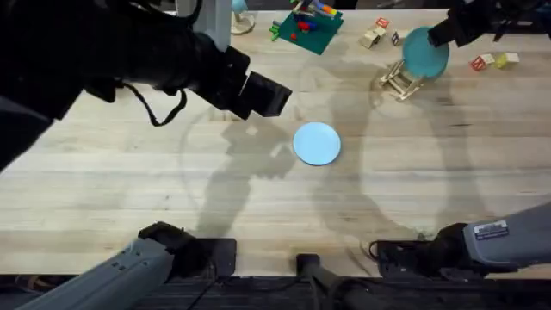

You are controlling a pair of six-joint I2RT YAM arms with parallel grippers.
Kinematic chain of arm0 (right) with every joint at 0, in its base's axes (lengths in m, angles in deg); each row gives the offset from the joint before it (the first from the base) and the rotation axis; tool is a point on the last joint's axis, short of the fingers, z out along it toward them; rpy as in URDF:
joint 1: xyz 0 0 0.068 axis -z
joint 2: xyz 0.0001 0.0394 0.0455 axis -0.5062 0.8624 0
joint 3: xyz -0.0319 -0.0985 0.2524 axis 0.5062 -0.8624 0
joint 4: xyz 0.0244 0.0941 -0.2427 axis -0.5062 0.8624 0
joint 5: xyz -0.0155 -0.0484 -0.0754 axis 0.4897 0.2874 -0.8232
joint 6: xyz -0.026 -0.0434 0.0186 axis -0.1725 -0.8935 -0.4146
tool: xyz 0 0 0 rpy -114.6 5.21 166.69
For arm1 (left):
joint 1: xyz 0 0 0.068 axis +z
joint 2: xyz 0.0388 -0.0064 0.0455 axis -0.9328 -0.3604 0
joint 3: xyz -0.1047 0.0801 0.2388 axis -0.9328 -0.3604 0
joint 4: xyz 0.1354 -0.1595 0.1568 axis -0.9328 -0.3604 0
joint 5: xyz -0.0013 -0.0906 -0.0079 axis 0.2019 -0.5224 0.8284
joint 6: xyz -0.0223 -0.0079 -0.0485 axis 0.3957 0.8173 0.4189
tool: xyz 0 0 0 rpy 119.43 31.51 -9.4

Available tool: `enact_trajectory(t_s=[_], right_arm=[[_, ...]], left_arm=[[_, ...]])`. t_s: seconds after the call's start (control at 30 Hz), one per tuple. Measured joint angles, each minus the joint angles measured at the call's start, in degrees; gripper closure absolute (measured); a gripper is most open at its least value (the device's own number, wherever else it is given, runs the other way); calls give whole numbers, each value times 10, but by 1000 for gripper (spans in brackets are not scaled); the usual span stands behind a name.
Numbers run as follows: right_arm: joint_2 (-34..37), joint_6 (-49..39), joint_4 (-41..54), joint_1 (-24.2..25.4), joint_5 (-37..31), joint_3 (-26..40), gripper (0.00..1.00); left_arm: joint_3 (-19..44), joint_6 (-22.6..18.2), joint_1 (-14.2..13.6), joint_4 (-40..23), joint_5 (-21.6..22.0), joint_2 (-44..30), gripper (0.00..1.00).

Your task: Pick up the plates from the table one by one and place each into a slot on the dish rack.

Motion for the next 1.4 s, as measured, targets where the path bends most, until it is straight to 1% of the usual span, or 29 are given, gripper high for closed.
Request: enact_trajectory(t_s=[0.1, 0.17, 0.23, 0.33, 0.73, 0.9, 0.97, 1.07, 1.13, 1.27, 1.37, 1.4], right_arm=[[0, 0, 0, 0, 0, 0, 972], [0, 0, 0, 0, 1, 0, 922], [0, 0, 0, 0, 2, 0, 836], [0, 0, 0, 0, 2, 0, 807], [0, 1, -1, 0, 2, 0, 790], [-6, 22, -1, 0, 2, 1, 776], [-21, 34, 2, 0, 2, 1, 733], [-64, 46, 24, -3, 2, 1, 677], [-99, 51, 53, -8, 2, 5, 604], [-155, 60, 127, -31, 4, 14, 505], [-182, 78, 183, -52, 7, 16, 386], [-188, 90, 202, -61, 8, 16, 253]], left_arm=[[0, 0, 0, 0, 0, 0, 8], [0, 0, 0, 0, 0, 0, 7], [0, 0, 0, 0, 0, 0, 7], [0, 0, 0, 0, 0, 0, 7], [0, 0, 0, 0, 0, 0, 7], [0, 0, 0, 0, 0, 0, 7], [0, 0, 0, 0, 0, 0, 7], [0, 0, 0, 0, 0, 0, 7], [0, 0, 0, 0, 0, 0, 7], [0, 0, 0, 0, 0, 0, 7], [0, 0, 0, 0, 0, 0, 8], [0, 0, 0, 0, 0, 0, 8]])
